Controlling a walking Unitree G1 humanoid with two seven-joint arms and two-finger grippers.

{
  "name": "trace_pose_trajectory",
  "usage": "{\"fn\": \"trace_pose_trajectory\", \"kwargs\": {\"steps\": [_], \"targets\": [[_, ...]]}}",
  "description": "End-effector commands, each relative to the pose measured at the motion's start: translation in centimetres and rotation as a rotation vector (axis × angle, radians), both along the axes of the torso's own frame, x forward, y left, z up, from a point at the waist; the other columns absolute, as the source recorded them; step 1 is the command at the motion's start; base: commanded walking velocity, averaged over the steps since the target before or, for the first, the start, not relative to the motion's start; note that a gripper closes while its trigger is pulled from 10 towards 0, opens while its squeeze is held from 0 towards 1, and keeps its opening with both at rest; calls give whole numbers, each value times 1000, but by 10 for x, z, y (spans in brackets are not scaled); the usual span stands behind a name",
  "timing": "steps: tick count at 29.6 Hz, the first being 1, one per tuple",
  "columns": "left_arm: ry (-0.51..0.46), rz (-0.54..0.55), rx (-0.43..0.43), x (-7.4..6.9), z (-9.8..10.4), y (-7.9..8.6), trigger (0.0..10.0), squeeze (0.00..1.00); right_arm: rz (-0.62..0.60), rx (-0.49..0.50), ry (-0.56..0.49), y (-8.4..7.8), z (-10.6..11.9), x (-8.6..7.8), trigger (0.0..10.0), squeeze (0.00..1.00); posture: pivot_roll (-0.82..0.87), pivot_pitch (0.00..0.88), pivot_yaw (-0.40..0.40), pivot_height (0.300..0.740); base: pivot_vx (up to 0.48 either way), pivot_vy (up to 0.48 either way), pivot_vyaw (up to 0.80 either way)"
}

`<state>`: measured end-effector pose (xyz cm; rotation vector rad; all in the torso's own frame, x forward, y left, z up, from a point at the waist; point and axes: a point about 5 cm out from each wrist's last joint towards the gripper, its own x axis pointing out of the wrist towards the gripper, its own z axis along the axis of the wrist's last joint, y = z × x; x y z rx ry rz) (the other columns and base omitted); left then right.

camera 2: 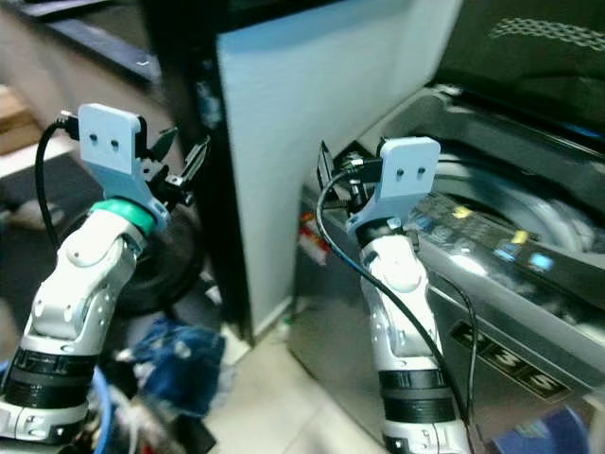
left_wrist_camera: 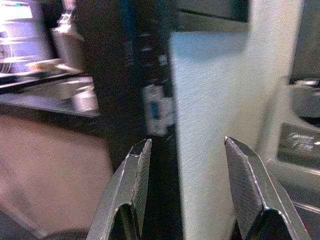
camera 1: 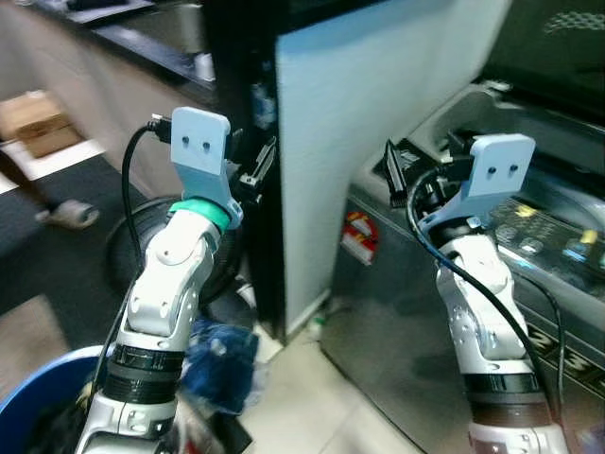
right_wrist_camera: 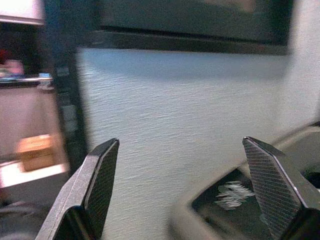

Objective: Clothes washing

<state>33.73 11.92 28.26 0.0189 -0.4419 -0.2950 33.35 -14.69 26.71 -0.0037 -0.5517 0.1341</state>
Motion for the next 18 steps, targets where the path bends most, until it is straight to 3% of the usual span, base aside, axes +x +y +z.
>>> {"fn": "trace_pose_trajectory", "kwargs": {"steps": [1,8,18], "targets": [[10,-1,0,0,-2,0,10000,0,-3,-5,0,-1,-2,-1,10000,0,6,78,26,740,-330,0,781],[8,-3,-3,0,-2,-1,10000,0,9,-20,-7,1,-2,-2,10000,0,4,79,26,740,-329,0,728],[8,1,-5,0,-2,-1,10000,0,46,-33,-5,6,-2,-3,10000,0,5,81,24,740,-353,0,0]]}}
